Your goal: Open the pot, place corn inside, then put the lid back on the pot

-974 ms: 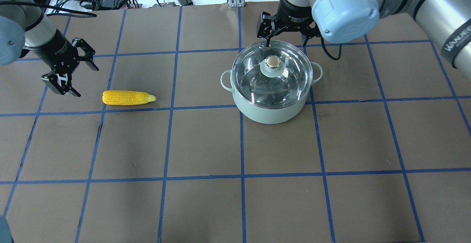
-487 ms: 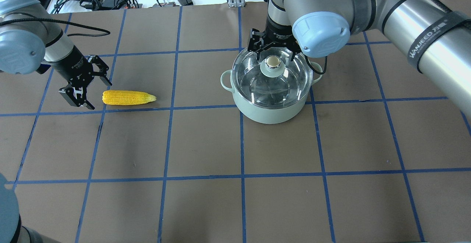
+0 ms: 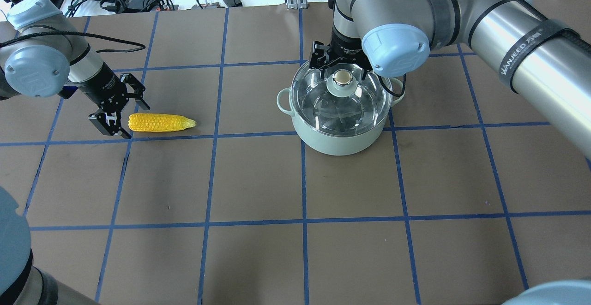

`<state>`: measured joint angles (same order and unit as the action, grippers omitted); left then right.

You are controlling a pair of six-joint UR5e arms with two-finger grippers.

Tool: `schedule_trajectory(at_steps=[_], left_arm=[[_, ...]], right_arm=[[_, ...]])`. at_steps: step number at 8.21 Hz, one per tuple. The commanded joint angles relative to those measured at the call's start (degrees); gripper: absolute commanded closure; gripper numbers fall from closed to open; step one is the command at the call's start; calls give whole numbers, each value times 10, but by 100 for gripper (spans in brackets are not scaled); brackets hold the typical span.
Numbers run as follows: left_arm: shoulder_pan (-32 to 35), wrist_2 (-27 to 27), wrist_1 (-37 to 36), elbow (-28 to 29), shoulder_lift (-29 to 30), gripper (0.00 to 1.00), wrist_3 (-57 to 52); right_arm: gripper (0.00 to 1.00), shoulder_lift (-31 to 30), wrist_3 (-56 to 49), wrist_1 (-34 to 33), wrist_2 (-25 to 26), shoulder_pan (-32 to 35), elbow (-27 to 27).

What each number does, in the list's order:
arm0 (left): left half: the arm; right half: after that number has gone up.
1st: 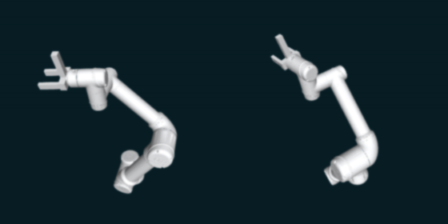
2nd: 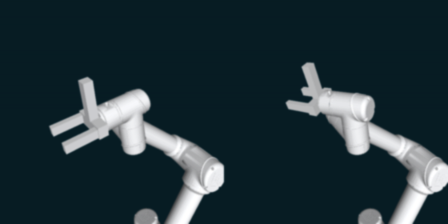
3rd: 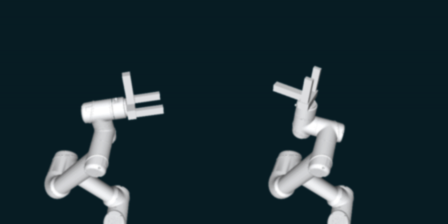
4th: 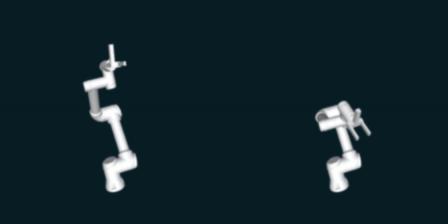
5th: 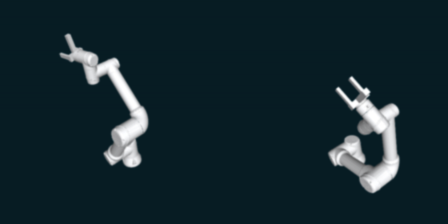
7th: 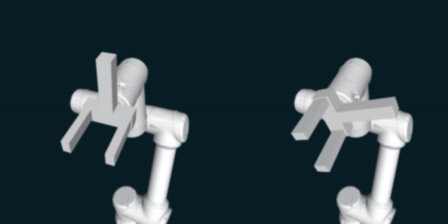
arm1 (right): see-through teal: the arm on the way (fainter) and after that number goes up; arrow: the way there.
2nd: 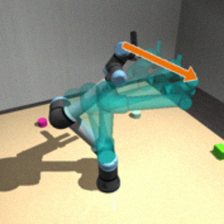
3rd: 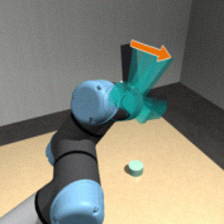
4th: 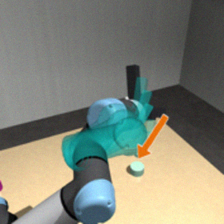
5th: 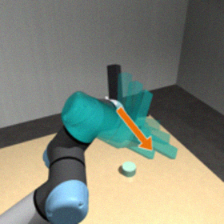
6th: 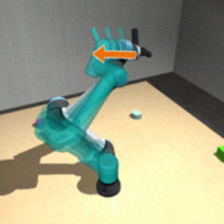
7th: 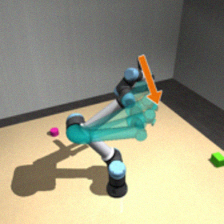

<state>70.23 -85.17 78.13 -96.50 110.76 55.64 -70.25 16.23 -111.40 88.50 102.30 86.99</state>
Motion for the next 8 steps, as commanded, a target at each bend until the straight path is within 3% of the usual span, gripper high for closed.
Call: schedule_trajectory(at_steps=[1, 3, 4, 8], left_arm=[[0, 47, -93, 0, 28, 0, 52], [-1, 47, -101, 5, 46, 0, 52], [0, 46, -102, 8, 53, 0, 53], [0, 46, -139, 5, 81, 0, 54]], right_arm=[[3, 6, -1, 0, 0, 0, 1], [5, 8, -1, 0, 1, 0, 1], [15, 10, -6, 0, 3, 0, 1], [39, 11, -9, 0, 7, -1, 1]])
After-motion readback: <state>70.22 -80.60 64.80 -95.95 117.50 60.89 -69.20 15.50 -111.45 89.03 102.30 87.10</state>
